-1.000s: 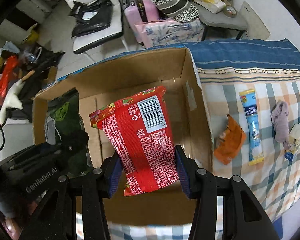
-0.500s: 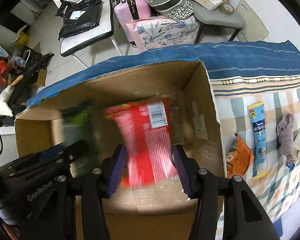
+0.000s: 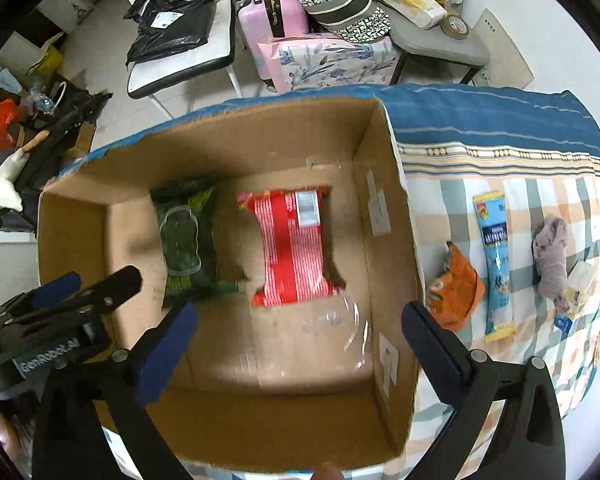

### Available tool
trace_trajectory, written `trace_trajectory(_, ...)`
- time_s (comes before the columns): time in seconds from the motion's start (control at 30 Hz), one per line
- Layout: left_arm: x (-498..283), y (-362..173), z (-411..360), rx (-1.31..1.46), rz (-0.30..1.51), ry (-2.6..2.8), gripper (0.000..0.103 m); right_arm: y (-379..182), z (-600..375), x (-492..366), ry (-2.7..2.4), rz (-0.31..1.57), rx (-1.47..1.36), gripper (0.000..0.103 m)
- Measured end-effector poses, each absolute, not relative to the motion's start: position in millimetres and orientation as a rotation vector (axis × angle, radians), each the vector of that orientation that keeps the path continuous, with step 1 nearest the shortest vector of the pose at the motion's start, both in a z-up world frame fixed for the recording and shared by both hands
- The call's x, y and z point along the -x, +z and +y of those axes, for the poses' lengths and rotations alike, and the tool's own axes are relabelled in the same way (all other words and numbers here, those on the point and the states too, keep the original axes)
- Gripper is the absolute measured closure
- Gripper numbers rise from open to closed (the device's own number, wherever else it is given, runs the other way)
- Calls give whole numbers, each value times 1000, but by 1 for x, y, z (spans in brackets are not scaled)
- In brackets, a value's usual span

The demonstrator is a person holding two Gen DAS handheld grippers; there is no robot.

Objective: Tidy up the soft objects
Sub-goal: 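Grasp the lilac sock with the left gripper while the right grasps the yellow carton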

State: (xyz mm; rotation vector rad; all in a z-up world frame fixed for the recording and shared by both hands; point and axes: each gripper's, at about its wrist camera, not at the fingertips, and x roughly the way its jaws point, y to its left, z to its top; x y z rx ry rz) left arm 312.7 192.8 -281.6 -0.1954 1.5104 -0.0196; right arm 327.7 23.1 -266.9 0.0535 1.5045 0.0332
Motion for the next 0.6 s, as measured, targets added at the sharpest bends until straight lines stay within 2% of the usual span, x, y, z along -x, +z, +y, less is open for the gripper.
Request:
trace_trajectory(0.3, -271, -210, 169, 149, 1351, -48, 7, -211, -4, -278, 80, 1400, -77, 0)
trace_trajectory(0.47, -255, -158, 112, 93, 1241, -110, 7, -164, -61, -251, 37, 1310, -111, 0)
trace_trajectory(0.6, -254, -141, 50, 65, 1227, -203, 7, -143, -123, -236, -24, 1277, -158, 0)
